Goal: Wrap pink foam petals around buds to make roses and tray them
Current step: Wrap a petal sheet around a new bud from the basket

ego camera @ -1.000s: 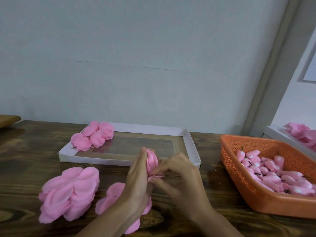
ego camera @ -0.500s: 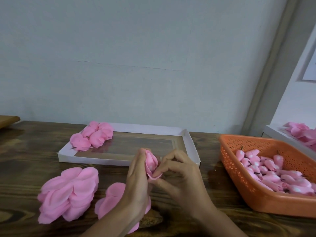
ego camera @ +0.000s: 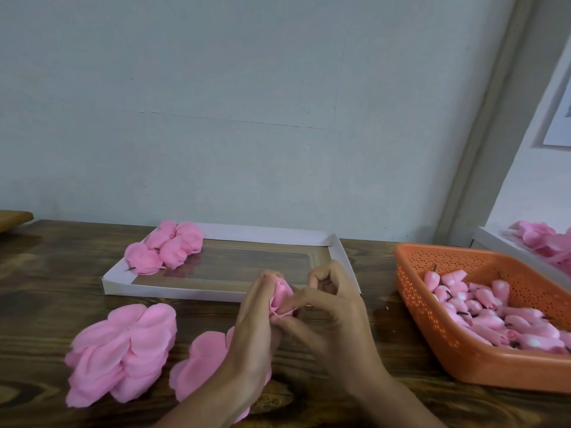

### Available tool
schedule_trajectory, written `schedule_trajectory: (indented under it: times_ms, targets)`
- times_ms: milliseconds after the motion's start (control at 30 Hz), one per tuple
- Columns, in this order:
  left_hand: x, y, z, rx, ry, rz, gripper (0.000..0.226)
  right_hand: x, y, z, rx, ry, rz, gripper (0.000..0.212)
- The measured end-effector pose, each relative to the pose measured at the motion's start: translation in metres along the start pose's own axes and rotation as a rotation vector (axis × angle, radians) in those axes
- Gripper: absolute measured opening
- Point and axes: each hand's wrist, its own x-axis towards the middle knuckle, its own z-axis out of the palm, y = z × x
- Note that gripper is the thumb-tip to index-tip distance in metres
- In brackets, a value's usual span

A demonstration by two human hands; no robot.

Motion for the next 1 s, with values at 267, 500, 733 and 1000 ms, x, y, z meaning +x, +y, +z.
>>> schedule_trajectory:
  times_ms: [267, 500, 733, 1000]
  targets:
    - [-0.006, 0.004, -0.004, 0.114, -0.199, 0.014, 0.060, 0.006, 0.006, -0.007, 0.023, -0.054, -0.050, 0.015]
    - [-0.003, 0.014, -0.008, 0.142, -0.475, 0.060, 0.035, 0.008, 0.011, -0.011, 0.105, -0.045, -0.043, 0.015]
    - [-0.001, 0.016, -0.009, 0.094, -0.491, 0.011, 0.015, 0.011, 0.013, -0.015, 0.080, -0.009, -0.072, 0.030]
    - [0.003, 0.015, -0.018, 0.119, -0.442, -0.004, 0.029, 0.015, 0.015, -0.029, 0.073, -0.111, -0.047, 0.020]
